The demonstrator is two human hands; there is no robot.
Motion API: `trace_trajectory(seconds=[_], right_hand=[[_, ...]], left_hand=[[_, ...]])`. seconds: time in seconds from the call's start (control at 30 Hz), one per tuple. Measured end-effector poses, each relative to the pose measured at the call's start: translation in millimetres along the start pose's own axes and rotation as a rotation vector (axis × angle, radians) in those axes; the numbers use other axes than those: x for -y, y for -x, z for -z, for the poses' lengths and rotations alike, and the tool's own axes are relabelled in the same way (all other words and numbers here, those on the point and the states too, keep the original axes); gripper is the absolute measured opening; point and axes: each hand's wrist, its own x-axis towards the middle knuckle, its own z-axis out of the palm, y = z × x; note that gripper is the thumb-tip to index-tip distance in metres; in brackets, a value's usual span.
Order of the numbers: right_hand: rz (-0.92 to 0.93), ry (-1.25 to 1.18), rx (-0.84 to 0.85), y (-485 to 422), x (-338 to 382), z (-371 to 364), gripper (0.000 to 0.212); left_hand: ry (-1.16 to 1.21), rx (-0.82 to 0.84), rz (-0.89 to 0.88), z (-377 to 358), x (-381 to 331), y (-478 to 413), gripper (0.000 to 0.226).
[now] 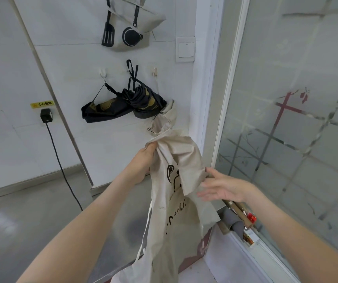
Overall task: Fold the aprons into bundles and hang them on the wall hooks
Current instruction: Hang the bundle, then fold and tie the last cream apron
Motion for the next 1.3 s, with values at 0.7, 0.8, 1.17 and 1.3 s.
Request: trace_trajectory(seconds=[0.7, 0.8, 1.17, 1.3], right_hand=[[0.528, 1.162, -0.816, -8, 64, -1, 0.016], [0.563, 0.924, -0.903, -12, 45, 3, 0.024], [0.776, 0.359, -0.875, 7, 74, 8, 0.025], [0.395, 0.344, -0.624, 9, 54, 28, 0.122]], left_hand=[[-0.985, 0.029, -0.129, 38, 24, 8, 0.042], [-0.835, -0.035, -0.165, 40, 41, 6, 0.037], [-0.500, 0.367, -0.034, 31, 63, 5, 0.022], [-0.421, 0.021, -0.164, 18, 48, 3, 0.025]])
